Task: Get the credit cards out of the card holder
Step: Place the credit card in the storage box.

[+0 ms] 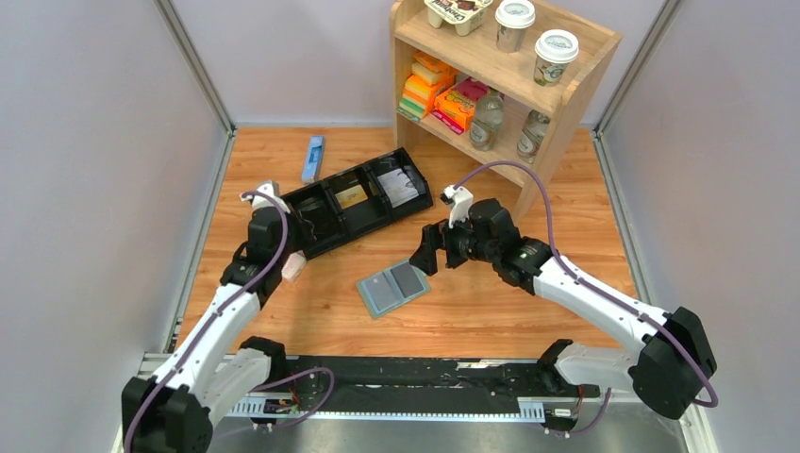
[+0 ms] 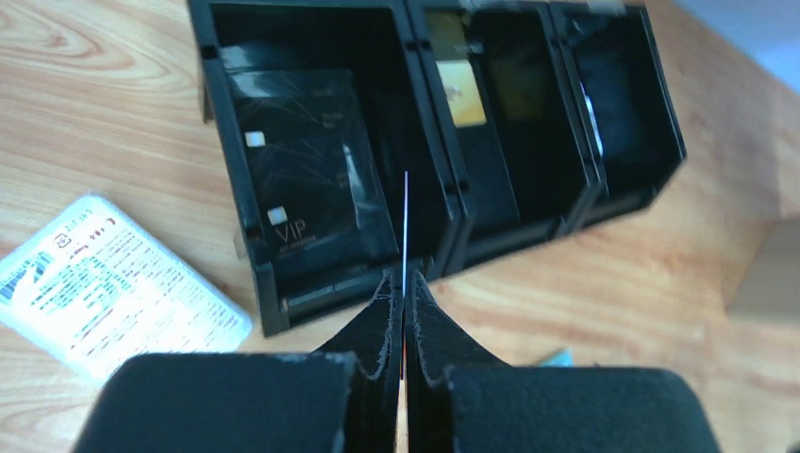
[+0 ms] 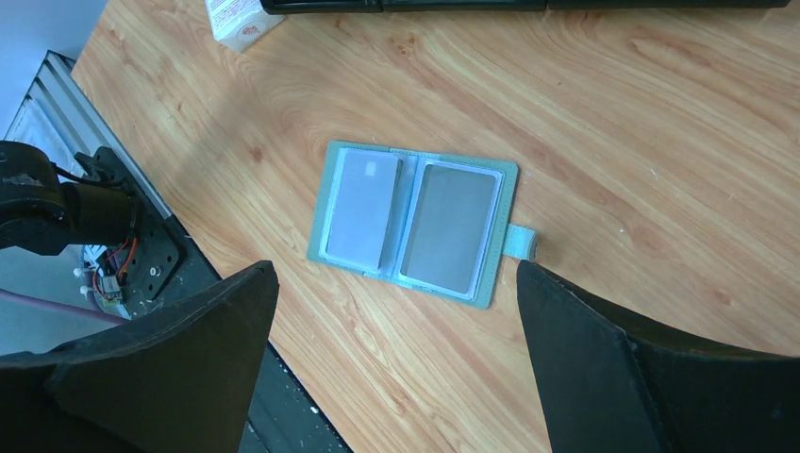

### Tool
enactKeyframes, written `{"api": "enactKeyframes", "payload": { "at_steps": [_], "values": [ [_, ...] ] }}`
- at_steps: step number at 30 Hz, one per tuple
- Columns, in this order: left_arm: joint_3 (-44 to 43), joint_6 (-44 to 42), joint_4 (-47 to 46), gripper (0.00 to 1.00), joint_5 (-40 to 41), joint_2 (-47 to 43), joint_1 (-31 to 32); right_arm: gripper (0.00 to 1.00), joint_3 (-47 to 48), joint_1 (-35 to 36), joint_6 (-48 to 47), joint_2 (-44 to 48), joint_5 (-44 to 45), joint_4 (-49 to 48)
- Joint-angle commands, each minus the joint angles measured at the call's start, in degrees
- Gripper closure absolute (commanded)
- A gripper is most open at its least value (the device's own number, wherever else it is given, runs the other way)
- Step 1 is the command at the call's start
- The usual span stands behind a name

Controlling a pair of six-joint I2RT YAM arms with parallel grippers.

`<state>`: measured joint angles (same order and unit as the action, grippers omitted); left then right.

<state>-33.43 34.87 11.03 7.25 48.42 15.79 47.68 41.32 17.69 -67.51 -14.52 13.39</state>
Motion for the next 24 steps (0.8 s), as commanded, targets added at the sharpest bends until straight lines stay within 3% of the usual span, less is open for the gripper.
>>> {"api": "enactKeyframes", "payload": {
  "at_steps": [1,8,13,20,24],
  "values": [
    [-1.6,7.5,-10.8,1.00,3.2,9.1,-3.7,0.00,-0.8,0.1,2.1,1.6,1.6,-5.5],
    [-6.7,11.6,-18.4,1.00,-1.7,24.9,-4.5,0.00,-1.8,0.0,2.1,2.1,1.3,-6.1],
    [-8.1,13.5,-21.1,1.00,-2.4,30.7,-4.5,0.00,-2.5,0.1,2.4,2.5,0.3,-6.7],
    [-9.5,11.1,-19.2,0.86,-1.4,34.8,-4.5,0.00,-2.4,0.1,2.6,1.2,-1.7,-7.2],
    [-9.9,10.9,-16.1,0.68,-1.6,34.1,-4.5,0.00,-1.9,0.1,2.6,0.4,-2.8,-7.1]
  ]
}}
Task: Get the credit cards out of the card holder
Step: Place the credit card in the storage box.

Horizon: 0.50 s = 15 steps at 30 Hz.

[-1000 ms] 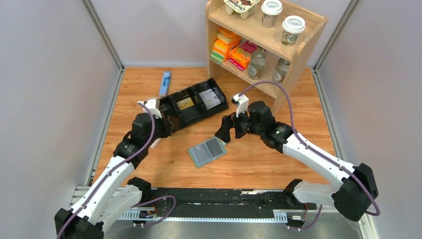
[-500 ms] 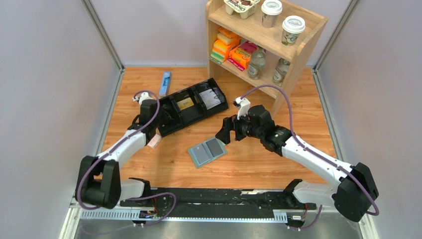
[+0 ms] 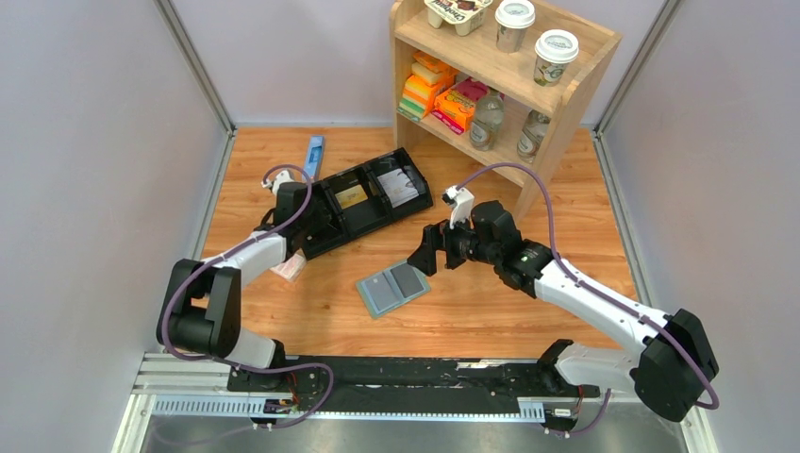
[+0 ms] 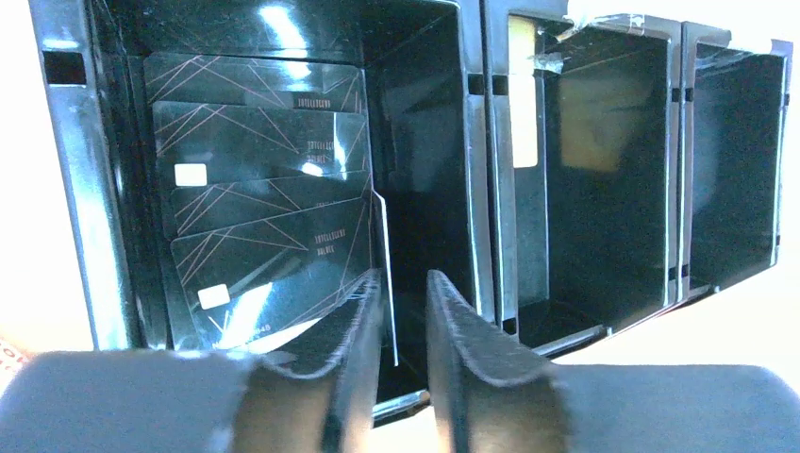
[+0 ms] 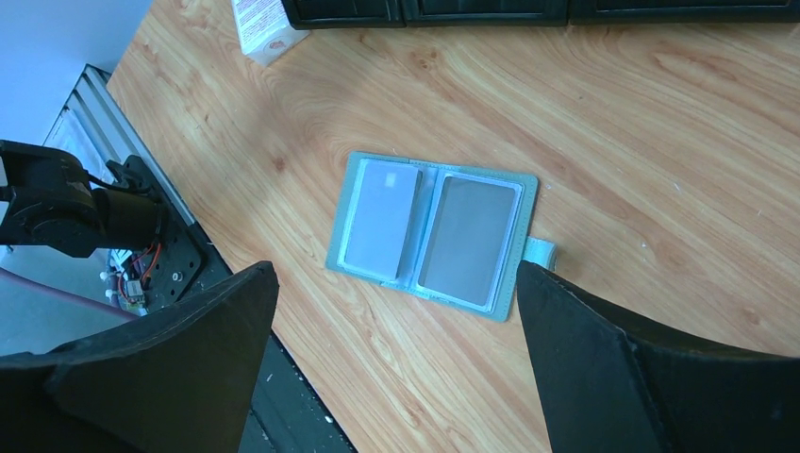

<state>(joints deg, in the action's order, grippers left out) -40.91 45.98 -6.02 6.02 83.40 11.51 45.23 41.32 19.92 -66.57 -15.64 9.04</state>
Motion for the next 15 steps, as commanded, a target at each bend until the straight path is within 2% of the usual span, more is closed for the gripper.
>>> {"api": "enactKeyframes", "payload": {
  "at_steps": [1,6,8,12,15],
  "values": [
    [-2.4,-0.4,1.3,0.63,-0.3,-1.4,-0.2,0.00,0.7,0.1,0.4,-0.7,-1.9,-2.6],
    [-3.0,-3.8,5.8,0.49,1.3,-8.2,-0.2,0.00,2.5,0.3,-0.5,-2.8,-3.2,-0.7],
    [-4.3,-5.6,10.8,0.35,2.1,-10.5,-0.2,0.00,3.4,1.0,-1.2,-3.8,-3.5,-0.1],
    [-5.7,-9.8,17.0,0.19,2.8,-16.3,-0.2,0.00,5.2,4.0,-3.0,-6.8,-1.4,1.2],
    [-6.6,-12.2,20.5,0.16,2.5,-21.5,-0.2,0.00,7.3,7.6,-4.8,-10.3,4.4,3.2]
  ]
}}
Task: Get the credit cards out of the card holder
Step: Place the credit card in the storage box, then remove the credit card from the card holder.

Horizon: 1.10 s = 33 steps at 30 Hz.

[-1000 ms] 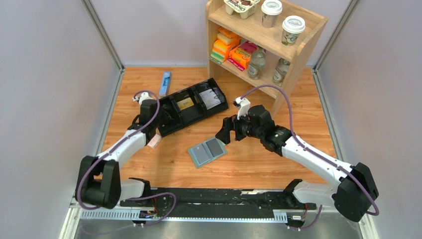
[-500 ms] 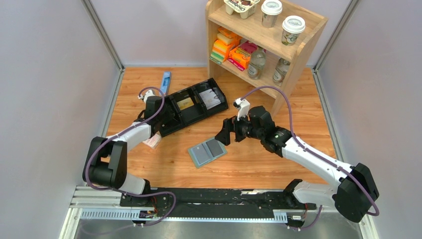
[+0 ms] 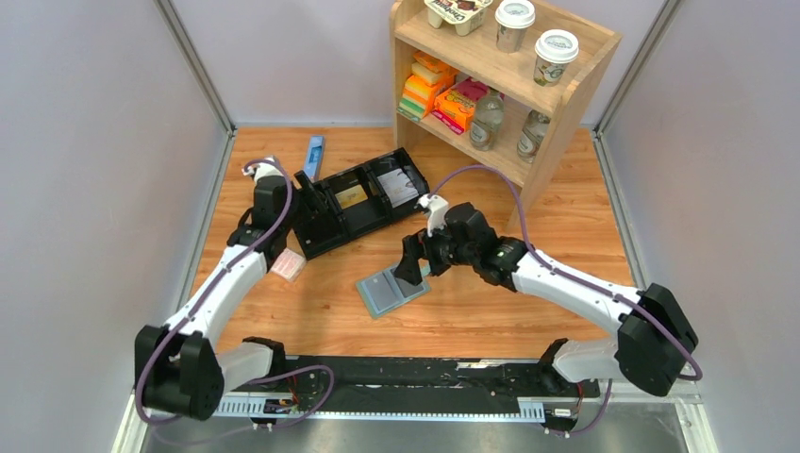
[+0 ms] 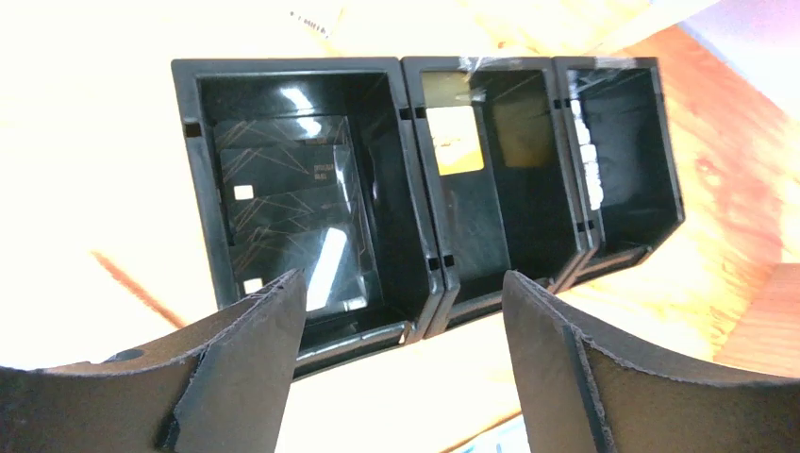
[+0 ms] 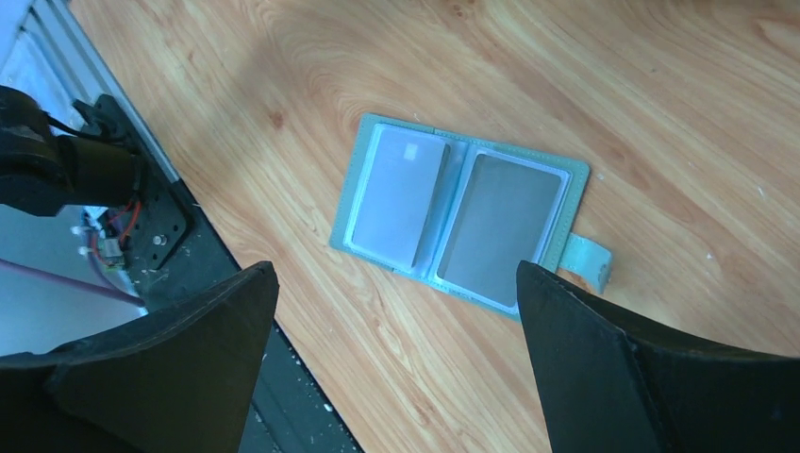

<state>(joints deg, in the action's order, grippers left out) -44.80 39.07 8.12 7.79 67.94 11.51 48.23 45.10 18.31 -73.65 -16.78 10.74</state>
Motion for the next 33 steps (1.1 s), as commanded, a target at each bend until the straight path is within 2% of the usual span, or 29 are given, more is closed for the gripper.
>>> {"api": "enactKeyframes", "payload": {
  "at_steps": [1,6,11,17,23,29,33],
  "values": [
    [-2.8,-6.3,7.9,0.14,0.4,-8.3,-0.3,0.00,5.4,5.1,-4.1,-4.5,8.9,2.3],
    [-2.2,-10.9,12.6,0.14,-4.2,-15.5,-0.2,0.00,10.0,12.0,-6.3,-12.1,21.3,6.1],
    [0.8,-14.6,13.9,0.15,-16.4,-23.3,-0.2,0.00,13.8,16.2,-6.9,-18.5,24.4,8.1],
    [5.8,-15.7,15.6,0.14,-24.0,-29.0,0.0,0.00,17.5,17.7,-6.6,-25.1,25.4,11.2],
    [10.8,-14.3,15.8,0.15,-27.0,-32.7,0.7,0.01,18.9,17.7,-6.4,-29.4,24.0,12.2],
    [13.3,-12.4,15.1,0.17,-27.6,-32.4,2.2,0.04,20.1,17.7,-6.7,-32.6,23.7,13.2],
    [14.5,-11.3,13.8,0.17,-27.6,-31.6,3.9,0.12,20.0,17.6,-7.2,-33.7,24.9,14.0]
  ]
}}
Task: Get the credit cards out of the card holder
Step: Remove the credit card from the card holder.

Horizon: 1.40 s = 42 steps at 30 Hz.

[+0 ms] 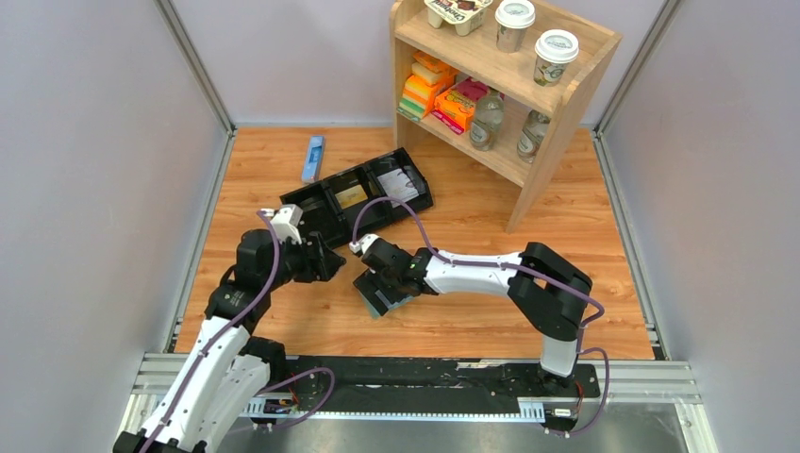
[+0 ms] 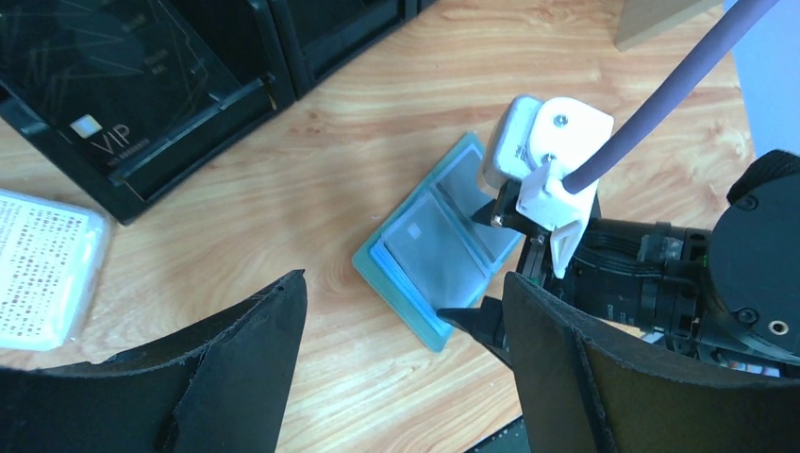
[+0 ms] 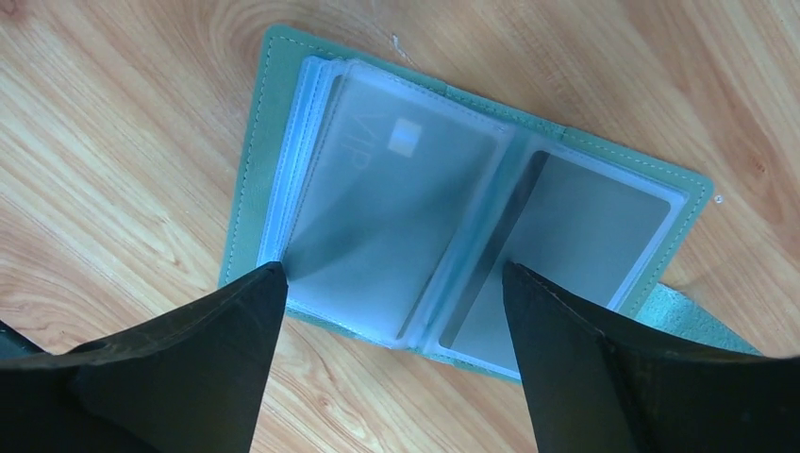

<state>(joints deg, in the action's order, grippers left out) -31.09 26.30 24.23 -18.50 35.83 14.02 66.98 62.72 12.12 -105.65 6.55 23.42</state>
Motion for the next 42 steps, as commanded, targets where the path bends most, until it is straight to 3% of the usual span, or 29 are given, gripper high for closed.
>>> {"api": "enactKeyframes", "payload": {
  "at_steps": [1,11,14,19,21,24,25,42],
  "values": [
    [0.9,1.6,-2.6,0.17,-1.2,1.1,2.1,0.14,1.0,-0.2,-1.0,-1.8,1.5,1.4],
    [2.0,2.5,-6.5,0.20,2.0,6.7,10.3,0.54,-1.8,-3.6,-0.5,-2.2,-5.4,-0.7],
    [2.4,2.5,-8.8,0.22,2.6,10.2,13.1,0.59,-2.6,-4.6,-0.3,-2.1,-8.4,-1.9],
    [3.4,2.6,-12.3,0.29,5.4,15.0,16.0,0.62,-4.0,-6.2,0.4,-1.5,-11.1,-3.3],
    [4.1,2.6,-14.2,0.39,5.8,17.1,16.5,0.62,-4.5,-6.8,0.6,-1.2,-12.0,-3.7],
    [4.5,2.5,-16.4,0.42,5.8,21.1,16.9,0.62,-5.3,-7.5,1.0,-1.0,-13.5,-4.8],
    [4.4,2.5,-17.4,0.49,5.7,22.0,17.4,0.62,-5.5,-7.8,1.1,-0.8,-14.1,-5.0],
    [1.7,5.9,-28.4,0.54,8.7,39.9,19.2,0.63,-7.9,-9.3,1.6,1.8,-17.9,-8.5]
  ]
}}
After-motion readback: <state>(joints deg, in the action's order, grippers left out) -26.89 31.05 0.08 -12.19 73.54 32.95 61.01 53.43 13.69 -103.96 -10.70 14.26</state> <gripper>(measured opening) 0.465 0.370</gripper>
